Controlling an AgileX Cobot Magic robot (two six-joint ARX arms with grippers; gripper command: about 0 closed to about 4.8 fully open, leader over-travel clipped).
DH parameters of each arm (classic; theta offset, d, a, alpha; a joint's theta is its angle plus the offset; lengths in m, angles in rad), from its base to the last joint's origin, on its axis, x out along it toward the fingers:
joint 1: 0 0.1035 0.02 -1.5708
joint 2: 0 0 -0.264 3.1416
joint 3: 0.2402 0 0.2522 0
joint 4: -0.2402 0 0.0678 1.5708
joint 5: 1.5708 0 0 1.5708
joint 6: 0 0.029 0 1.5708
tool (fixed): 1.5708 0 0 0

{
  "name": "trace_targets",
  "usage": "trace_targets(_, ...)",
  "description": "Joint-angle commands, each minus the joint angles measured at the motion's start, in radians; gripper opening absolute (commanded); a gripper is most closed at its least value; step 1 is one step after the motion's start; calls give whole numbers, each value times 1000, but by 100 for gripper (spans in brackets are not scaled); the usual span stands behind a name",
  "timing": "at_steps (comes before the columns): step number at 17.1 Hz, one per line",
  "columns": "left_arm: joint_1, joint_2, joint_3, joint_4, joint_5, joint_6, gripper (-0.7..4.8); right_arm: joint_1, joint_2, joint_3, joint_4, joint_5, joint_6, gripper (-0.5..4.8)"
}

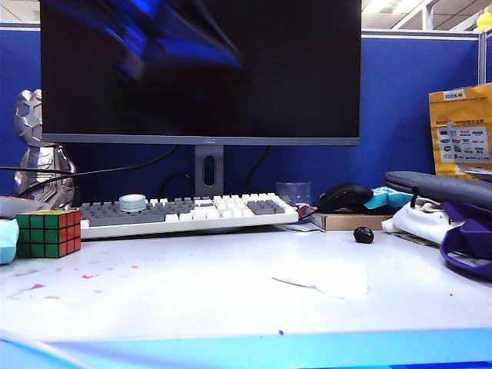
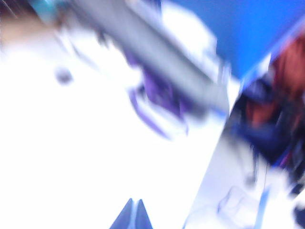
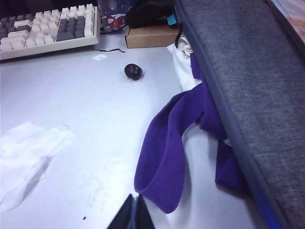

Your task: Use the wet wipes on the table to wipe the cherry juice off the table, then put the wipes back on the table.

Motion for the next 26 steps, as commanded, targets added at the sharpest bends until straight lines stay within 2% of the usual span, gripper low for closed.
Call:
trace_targets(1, -142, 93, 16, -8, -97, 66, -3, 0, 0, -2, 8, -2, -2, 0)
trace_targets(4, -238, 132, 59, -15, -139, 86, -2, 0, 0, -2, 8, -3, -2, 0)
trace_targets(6, -274, 171, 130, -92, -214, 168, -2, 0, 0, -2, 8, -3, -2, 0)
trace_targets(7, -275, 195, 172, -132, -247, 208, 12, 0, 0, -2, 8, -3, -2, 0)
trace_targets(8, -275, 223, 208, -150, -265, 228, 57, -1, 0, -2, 8, -3, -2, 0)
trace_targets(10, -273, 238, 221, -153, -294, 228, 58, 0, 0, -2, 8, -3, -2, 0)
trace_targets(11, -272, 238, 222, -167, -320, 228, 82, 0, 0, -2, 8, -3, -2, 0)
trace_targets(12, -272, 238, 221, -185, -352, 228, 203, 0, 0, -2, 8, -3, -2, 0)
trace_targets(13, -272, 238, 221, -202, -375, 233, 377, 0, 0, -2, 8, -3, -2, 0)
trace_targets(14, -272, 238, 221, -204, -378, 240, 421, 0, 0, -2, 8, -3, -2, 0)
trace_targets(17, -273, 248, 221, -193, -380, 253, 421, 0, 0, -2, 8, -3, -2, 0)
trace_targets(19, -273, 294, 222, -207, -378, 249, 401, 0, 0, -2, 8, -3, -2, 0)
trace_targets(23, -273, 413, 227, -219, -375, 249, 398, 0, 0, -2, 8, -3, -2, 0)
trace_targets(26, -273, 438, 229, -174, -378, 249, 398, 0, 0, -2, 8, -3, -2, 0)
